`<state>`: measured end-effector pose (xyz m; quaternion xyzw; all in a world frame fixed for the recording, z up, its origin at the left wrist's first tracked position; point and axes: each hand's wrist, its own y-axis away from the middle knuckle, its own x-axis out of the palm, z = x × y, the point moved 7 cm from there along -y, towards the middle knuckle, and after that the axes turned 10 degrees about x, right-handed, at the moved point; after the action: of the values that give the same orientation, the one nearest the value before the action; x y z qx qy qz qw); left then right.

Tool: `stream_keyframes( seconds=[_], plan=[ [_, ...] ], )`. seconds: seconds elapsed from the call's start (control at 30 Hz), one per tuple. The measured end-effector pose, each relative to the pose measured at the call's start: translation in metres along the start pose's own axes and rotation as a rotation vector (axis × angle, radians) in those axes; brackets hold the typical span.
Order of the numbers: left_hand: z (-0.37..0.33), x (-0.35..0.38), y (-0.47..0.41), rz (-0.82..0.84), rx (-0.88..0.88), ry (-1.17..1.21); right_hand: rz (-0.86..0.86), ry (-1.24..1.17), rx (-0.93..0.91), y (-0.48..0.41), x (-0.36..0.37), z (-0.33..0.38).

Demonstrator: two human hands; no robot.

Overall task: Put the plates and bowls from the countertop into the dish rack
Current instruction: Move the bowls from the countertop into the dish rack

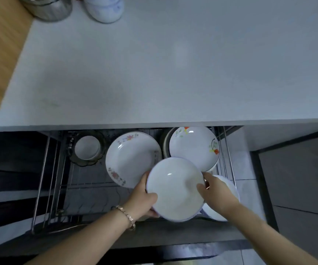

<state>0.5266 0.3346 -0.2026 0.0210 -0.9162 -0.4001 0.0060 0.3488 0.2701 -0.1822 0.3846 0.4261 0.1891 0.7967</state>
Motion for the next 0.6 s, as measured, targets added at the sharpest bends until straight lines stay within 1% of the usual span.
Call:
stream_keyframes(
  seconds=[0.07, 0.13, 0.33, 0.47, 0.53, 0.6],
  plan=[
    [0.027, 0.012, -0.011, -0.019, -0.076, 0.013, 0.012, 0.047, 0.033, -0.009, 0.014, -0.023],
    [0.042, 0.02, -0.022, -0.013, -0.111, -0.031, 0.012, 0.033, 0.072, -0.019, 0.025, -0.041],
    [0.055, 0.034, -0.047, 0.041, -0.075, -0.219, -0.03, 0.01, 0.171, -0.038, 0.05, -0.071],
    [0.051, 0.029, -0.046, 0.062, -0.061, -0.432, -0.031, 0.041, 0.17, -0.039, 0.061, -0.073],
    [0.055, 0.026, -0.05, 0.05, -0.055, -0.441, -0.037, 0.067, 0.168, -0.043, 0.065, -0.073],
    [0.067, 0.026, -0.054, 0.035, -0.08, -0.381, -0.051, 0.098, 0.183, -0.049, 0.068, -0.074]
  ],
)
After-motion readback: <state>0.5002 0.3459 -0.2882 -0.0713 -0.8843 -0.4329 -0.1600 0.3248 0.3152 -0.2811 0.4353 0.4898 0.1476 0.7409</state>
